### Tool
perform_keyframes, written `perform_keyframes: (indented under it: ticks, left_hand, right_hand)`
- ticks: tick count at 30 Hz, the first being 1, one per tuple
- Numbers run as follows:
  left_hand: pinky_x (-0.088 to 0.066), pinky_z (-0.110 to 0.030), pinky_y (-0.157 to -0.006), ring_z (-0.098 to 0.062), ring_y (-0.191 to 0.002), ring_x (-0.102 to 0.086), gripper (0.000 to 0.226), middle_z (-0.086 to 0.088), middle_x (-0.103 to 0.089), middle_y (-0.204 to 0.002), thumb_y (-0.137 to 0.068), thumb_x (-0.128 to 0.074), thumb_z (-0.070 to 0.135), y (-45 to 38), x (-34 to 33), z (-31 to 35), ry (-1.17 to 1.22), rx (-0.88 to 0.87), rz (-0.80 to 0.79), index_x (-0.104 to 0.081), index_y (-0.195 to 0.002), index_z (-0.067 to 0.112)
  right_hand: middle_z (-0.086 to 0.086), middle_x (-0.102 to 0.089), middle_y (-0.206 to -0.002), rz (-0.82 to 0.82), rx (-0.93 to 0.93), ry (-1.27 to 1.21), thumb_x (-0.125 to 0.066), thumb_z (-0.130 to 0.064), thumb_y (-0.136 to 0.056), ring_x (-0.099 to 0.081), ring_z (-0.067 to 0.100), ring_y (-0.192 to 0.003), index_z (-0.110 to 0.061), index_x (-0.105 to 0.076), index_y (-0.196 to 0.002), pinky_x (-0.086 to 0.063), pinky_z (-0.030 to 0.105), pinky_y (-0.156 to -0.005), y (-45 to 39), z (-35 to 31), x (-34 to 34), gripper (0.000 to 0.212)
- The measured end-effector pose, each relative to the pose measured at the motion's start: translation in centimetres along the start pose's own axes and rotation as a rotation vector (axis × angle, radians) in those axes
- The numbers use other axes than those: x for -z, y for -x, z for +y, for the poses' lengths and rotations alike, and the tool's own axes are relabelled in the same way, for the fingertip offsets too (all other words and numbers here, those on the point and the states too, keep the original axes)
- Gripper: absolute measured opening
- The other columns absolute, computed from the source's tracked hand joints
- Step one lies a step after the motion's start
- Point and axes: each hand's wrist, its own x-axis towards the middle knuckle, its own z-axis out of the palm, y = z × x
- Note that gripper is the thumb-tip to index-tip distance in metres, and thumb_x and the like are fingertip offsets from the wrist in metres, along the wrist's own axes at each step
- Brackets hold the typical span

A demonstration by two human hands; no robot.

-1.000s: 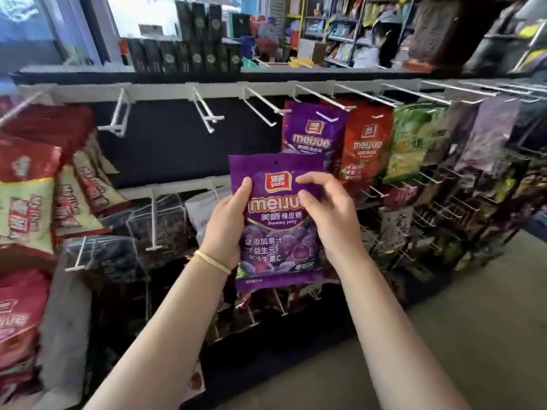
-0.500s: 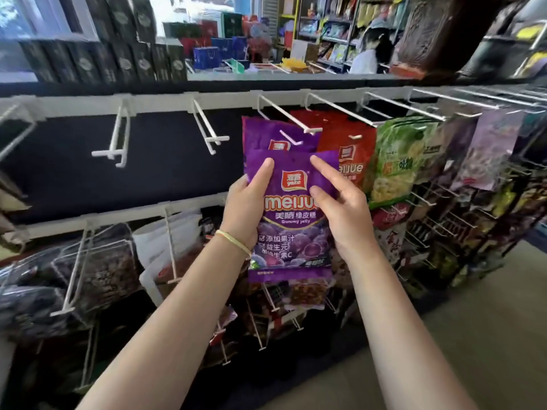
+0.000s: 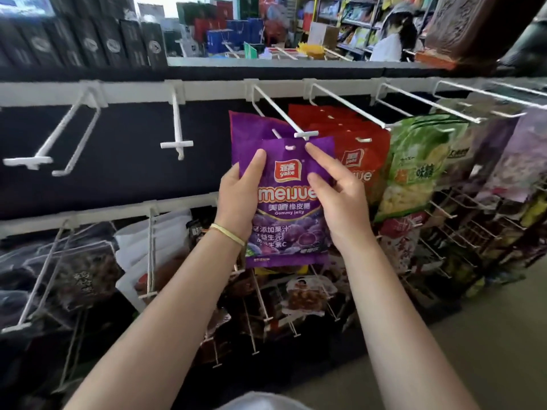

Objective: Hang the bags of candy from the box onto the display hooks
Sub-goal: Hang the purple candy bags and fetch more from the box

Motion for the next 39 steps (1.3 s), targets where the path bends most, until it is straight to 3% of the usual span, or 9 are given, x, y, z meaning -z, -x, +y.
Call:
perform_keyframes:
  ticks: [5,10,14,19,23,27,30,34,39]
  left_hand:
    - [-0.062,-0.037,-0.076,-0.024,-0.084,-0.075,0.025,-0.008,-0.078,-0.092,-0.098,-0.063,0.037,-2.2,0.0,0.0,-0.112,-0.095,0.103,-0.071,-0.099,0.013]
    - [-0.059,-0.034,-0.075,-0.019,-0.085,-0.072,0.025,-0.005,-0.076,-0.093,-0.093,-0.072,0.027,-2.8,1.5,-2.1,-0.305,-0.183,0.146,-0.068,-0.101,0.004]
    - [-0.054,-0.024,-0.073,-0.007,-0.081,-0.069,0.026,0.01,-0.073,-0.089,-0.084,-0.081,0.016,-1.6,2.9,-5.0,-0.449,-0.213,0.087,-0.062,-0.103,0.017]
    - [-0.053,-0.019,-0.075,0.003,-0.079,-0.066,0.028,0.013,-0.071,-0.089,-0.084,-0.08,0.014,-1.4,2.5,-5.4,-0.545,-0.312,0.24,-0.06,-0.1,0.024]
    - [-0.053,-0.03,-0.087,-0.008,-0.1,-0.066,0.037,0.009,-0.069,-0.106,-0.086,-0.078,0.022,-1.6,2.6,-5.4,-0.729,-0.326,0.271,-0.055,-0.115,0.026]
    - [-0.052,-0.033,-0.086,-0.015,-0.097,-0.064,0.032,0.006,-0.067,-0.105,-0.088,-0.074,0.024,0.2,3.5,-5.8,-0.974,-0.168,0.222,-0.055,-0.113,0.022]
    - [-0.055,-0.04,-0.083,-0.025,-0.091,-0.066,0.019,-0.005,-0.071,-0.097,-0.09,-0.067,0.02,3.6,5.7,-6.5,-1.139,-0.07,0.184,-0.067,-0.108,0.016]
    - [-0.053,-0.034,-0.085,-0.02,-0.093,-0.066,0.012,0.0,-0.074,-0.098,-0.095,-0.063,0.021,9.5,10.4,-5.4,-1.182,-0.036,0.143,-0.075,-0.1,0.02]
    - [-0.05,-0.028,-0.075,-0.014,-0.075,-0.065,0.013,0.01,-0.068,-0.079,-0.097,-0.062,0.022,18.0,19.5,-1.7,-1.128,0.004,0.032,-0.074,-0.097,0.02]
  right_hand:
    - [-0.001,-0.051,-0.128,0.005,0.293,0.513,-0.059,-0.01,-0.099,-0.053,-0.002,-0.115,-0.019,-0.056,-0.142,-0.049,0.011,-0.093,-1.8,0.8,-0.1,0.044]
    - [0.014,-0.05,-0.127,0.249,0.618,0.929,-0.065,-0.016,-0.094,-0.053,0.023,-0.107,-0.017,-0.066,-0.131,-0.051,0.03,-0.093,-1.8,3.1,0.3,0.037]
    - [0.01,-0.049,-0.113,0.159,0.564,0.955,-0.066,-0.018,-0.094,-0.05,0.016,-0.087,-0.022,-0.056,-0.143,-0.054,0.028,-0.072,-1.7,4.0,0.7,0.05]
    - [0.003,-0.054,-0.092,-0.048,0.407,1.001,-0.06,-0.017,-0.096,-0.054,0.018,-0.069,-0.026,-0.04,-0.153,-0.041,0.028,-0.051,-1.7,4.2,0.5,0.061]
    - [0.004,-0.063,-0.107,-0.142,0.286,0.913,-0.054,-0.022,-0.1,-0.064,0.021,-0.083,-0.022,-0.053,-0.144,-0.051,0.033,-0.059,-0.7,5.1,0.6,0.044]
    - [0.003,-0.069,-0.111,-0.248,0.168,0.805,-0.052,-0.021,-0.1,-0.066,0.022,-0.095,-0.018,-0.068,-0.123,-0.056,0.042,-0.074,1.3,5.9,0.4,0.028]
    - [-0.002,-0.071,-0.094,-0.312,0.123,0.762,-0.052,-0.021,-0.1,-0.065,0.014,-0.08,-0.017,-0.072,-0.113,-0.051,0.033,-0.065,3.7,6.2,-0.5,0.024]
    - [-0.019,-0.05,-0.064,-0.365,0.074,0.735,-0.053,-0.02,-0.1,-0.043,-0.001,-0.049,-0.018,-0.073,-0.11,-0.029,0.015,-0.048,8.1,5.8,-4.1,0.022]
    - [-0.007,-0.071,-0.095,-0.513,0.009,0.666,-0.052,-0.02,-0.101,-0.054,0.0,-0.06,-0.019,-0.073,-0.11,-0.04,0.019,-0.059,15.3,3.9,-12.8,0.023]
